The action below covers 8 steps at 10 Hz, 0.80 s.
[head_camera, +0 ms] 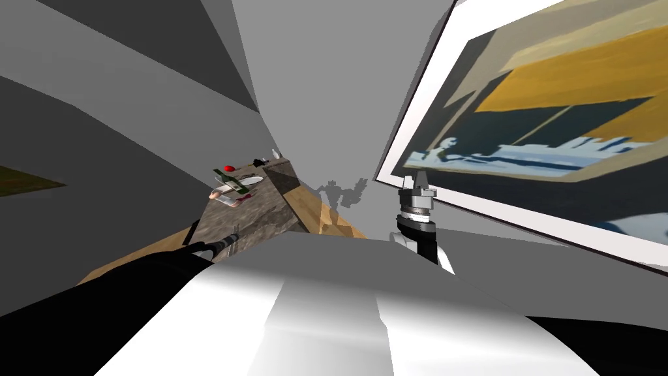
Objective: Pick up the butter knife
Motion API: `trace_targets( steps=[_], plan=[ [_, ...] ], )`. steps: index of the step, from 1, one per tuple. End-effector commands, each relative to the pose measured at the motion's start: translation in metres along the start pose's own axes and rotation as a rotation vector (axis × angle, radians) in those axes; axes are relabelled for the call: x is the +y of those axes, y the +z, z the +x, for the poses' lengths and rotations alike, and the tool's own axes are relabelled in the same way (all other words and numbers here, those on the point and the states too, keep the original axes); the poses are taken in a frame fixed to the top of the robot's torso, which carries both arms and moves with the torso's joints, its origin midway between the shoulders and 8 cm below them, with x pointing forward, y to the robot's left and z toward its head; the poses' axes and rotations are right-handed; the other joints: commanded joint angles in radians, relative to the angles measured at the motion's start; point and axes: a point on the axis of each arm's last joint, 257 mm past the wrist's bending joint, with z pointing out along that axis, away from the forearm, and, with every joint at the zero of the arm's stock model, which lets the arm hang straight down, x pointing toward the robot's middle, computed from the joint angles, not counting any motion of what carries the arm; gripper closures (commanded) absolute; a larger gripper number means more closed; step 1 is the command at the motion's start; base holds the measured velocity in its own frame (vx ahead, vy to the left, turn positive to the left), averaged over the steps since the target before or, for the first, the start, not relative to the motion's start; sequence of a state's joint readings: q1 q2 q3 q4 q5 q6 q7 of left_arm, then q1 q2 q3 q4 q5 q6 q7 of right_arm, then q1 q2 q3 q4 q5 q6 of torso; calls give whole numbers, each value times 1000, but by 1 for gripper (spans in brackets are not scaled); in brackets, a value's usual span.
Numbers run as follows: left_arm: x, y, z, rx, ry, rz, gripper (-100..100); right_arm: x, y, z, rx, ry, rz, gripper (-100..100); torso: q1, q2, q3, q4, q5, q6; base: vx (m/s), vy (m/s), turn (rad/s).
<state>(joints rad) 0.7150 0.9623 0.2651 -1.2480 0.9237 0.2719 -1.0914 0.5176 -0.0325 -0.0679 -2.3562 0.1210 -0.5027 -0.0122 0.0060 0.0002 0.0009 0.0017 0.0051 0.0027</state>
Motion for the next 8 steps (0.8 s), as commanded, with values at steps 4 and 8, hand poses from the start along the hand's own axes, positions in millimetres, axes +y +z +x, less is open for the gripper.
trace_targets(
  steps=[4, 8],
  plan=[
    [-25, -4, -5, 0, 28, 39, 100, 0, 0, 0, 0, 0, 0, 0, 0, -2, -1, -1, -1, -1, 30, 6, 122],
    [-49, -10, -9, -1, 65, 73, 100, 0, 0, 0, 0, 0, 0, 0, -1, -2, -2, -1, -1, -2, 33, 3, 120]
  ],
)
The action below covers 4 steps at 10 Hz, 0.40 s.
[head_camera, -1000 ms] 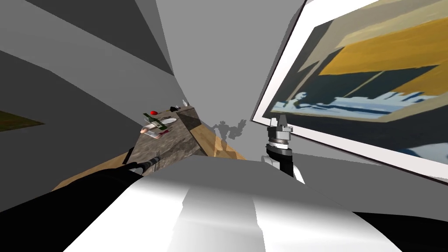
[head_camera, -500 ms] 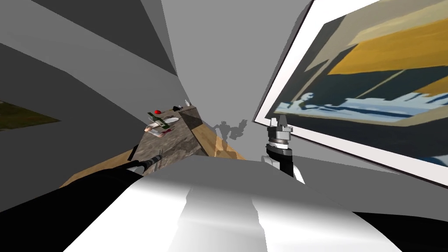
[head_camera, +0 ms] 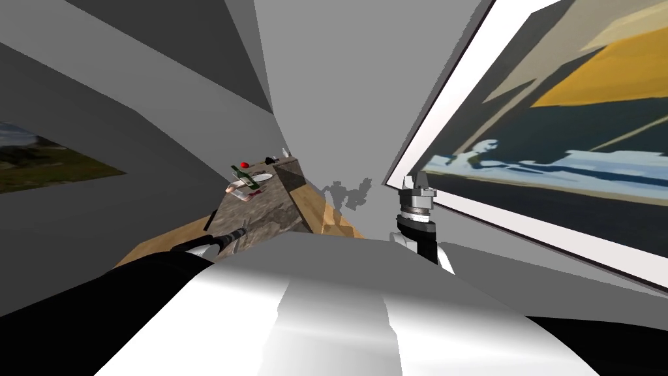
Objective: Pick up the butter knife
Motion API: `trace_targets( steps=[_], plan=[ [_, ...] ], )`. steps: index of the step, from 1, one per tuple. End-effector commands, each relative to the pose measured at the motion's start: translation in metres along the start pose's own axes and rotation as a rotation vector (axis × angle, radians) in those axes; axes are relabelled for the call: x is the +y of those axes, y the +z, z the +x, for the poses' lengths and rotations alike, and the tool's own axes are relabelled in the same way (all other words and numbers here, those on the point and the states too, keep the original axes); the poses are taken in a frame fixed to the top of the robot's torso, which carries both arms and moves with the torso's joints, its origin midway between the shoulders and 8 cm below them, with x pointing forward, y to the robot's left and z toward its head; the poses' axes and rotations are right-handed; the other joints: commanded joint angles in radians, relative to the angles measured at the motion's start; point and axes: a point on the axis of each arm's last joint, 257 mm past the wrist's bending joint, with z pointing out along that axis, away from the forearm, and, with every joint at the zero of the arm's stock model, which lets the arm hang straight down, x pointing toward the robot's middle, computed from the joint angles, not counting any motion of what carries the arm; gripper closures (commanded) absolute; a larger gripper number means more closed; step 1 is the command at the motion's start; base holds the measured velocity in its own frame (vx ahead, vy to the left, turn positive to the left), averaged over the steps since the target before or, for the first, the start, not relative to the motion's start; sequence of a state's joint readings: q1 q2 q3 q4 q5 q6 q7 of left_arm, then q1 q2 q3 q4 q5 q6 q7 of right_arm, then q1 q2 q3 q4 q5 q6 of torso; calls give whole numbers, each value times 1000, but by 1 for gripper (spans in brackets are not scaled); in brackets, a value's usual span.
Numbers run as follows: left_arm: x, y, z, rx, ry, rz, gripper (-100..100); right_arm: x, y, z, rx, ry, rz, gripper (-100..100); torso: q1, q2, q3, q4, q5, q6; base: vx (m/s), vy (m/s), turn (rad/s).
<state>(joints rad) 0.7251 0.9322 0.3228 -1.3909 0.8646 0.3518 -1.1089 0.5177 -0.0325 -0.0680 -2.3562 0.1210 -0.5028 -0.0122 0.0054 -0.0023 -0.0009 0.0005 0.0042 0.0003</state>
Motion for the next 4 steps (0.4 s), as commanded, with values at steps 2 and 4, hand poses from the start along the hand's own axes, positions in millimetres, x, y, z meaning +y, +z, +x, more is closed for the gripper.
trace_targets(
  steps=[2, 4],
  plan=[
    [-14, -4, -4, 0, 26, 19, 100, 0, 0, 0, 0, 0, 0, 0, 0, 0, 0, 0, 0, 0, 32, 2, 129],
    [-11, -3, -3, 0, 21, 16, 0, 0, 0, 0, 0, 0, 0, 0, 0, 0, 0, 0, 0, 0, 7, 0, 8]
  ],
)
